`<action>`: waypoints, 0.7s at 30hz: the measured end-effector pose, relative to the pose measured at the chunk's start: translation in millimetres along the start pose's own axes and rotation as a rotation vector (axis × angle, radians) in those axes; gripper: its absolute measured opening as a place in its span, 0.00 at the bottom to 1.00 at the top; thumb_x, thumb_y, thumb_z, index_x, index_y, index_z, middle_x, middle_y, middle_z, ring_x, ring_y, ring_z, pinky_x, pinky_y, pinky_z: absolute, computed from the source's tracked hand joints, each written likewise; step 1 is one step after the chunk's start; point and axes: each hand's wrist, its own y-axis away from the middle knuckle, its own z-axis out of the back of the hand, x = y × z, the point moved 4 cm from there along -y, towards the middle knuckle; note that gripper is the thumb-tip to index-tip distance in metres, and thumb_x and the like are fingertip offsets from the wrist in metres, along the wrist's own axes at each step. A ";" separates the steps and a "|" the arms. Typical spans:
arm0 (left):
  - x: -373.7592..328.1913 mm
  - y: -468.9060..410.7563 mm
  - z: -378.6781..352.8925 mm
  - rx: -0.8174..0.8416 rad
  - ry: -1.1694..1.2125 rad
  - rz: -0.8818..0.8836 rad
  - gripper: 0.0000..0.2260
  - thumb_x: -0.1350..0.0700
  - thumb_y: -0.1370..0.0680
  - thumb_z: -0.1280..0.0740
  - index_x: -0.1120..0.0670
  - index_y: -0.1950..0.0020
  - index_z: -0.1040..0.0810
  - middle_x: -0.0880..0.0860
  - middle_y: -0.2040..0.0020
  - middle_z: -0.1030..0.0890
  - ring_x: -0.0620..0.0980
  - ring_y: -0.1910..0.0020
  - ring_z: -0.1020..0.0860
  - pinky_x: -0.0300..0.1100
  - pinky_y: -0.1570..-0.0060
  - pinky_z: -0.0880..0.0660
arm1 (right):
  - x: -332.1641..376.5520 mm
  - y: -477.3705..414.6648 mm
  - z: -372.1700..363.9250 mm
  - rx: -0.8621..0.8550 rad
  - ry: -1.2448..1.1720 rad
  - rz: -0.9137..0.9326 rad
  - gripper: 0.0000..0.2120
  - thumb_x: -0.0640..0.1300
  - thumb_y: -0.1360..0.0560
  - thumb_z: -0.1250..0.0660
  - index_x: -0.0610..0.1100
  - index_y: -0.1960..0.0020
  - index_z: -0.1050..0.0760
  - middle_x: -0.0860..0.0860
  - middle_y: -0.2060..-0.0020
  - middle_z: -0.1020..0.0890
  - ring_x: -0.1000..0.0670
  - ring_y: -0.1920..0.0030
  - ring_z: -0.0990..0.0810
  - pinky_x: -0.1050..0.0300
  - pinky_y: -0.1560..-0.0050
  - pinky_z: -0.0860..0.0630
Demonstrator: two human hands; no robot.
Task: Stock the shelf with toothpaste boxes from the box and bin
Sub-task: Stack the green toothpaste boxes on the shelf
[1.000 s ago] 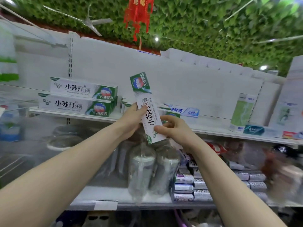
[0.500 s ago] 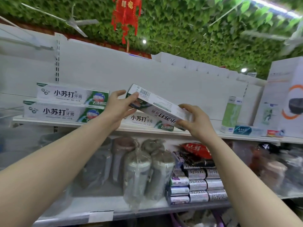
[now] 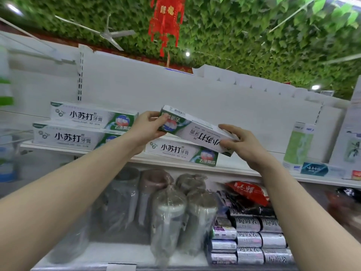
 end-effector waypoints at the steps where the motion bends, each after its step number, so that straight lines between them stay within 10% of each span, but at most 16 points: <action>1: 1.2 -2.5 -0.9 -0.009 0.009 -0.004 0.18 0.56 0.21 0.33 0.60 0.34 0.31 0.56 0.42 0.20 0.51 0.47 0.18 0.44 0.46 0.21 | -1.5 -3.3 0.2 0.015 -0.006 -0.003 0.22 0.33 0.24 0.33 0.47 0.31 0.26 0.43 0.39 0.22 0.54 0.53 0.19 0.66 0.59 0.20; 5: 0.4 -11.2 -5.5 -0.045 0.111 -0.013 0.31 0.61 0.24 0.29 0.63 0.26 0.41 0.61 0.37 0.23 0.53 0.44 0.19 0.47 0.40 0.23 | -5.6 -17.3 -1.7 0.035 -0.048 0.015 0.20 0.35 0.23 0.32 0.47 0.32 0.26 0.47 0.41 0.19 0.56 0.53 0.19 0.66 0.57 0.23; 13: 3.3 -1.6 -68.1 0.168 -0.010 -0.059 0.14 0.60 0.19 0.37 0.56 0.34 0.31 0.55 0.41 0.20 0.54 0.43 0.19 0.51 0.46 0.20 | 14.6 -25.8 -38.1 0.168 -0.188 0.019 0.14 0.44 0.20 0.35 0.45 0.35 0.24 0.48 0.45 0.17 0.48 0.50 0.15 0.56 0.54 0.20; 21: -15.1 -4.1 -48.5 0.219 -0.304 -0.164 0.17 0.56 0.17 0.41 0.44 0.29 0.30 0.49 0.41 0.19 0.49 0.46 0.19 0.51 0.46 0.20 | 26.9 -38.1 -7.9 -0.128 -0.243 0.146 0.26 0.45 0.22 0.31 0.47 0.26 0.34 0.48 0.42 0.20 0.49 0.44 0.19 0.50 0.44 0.20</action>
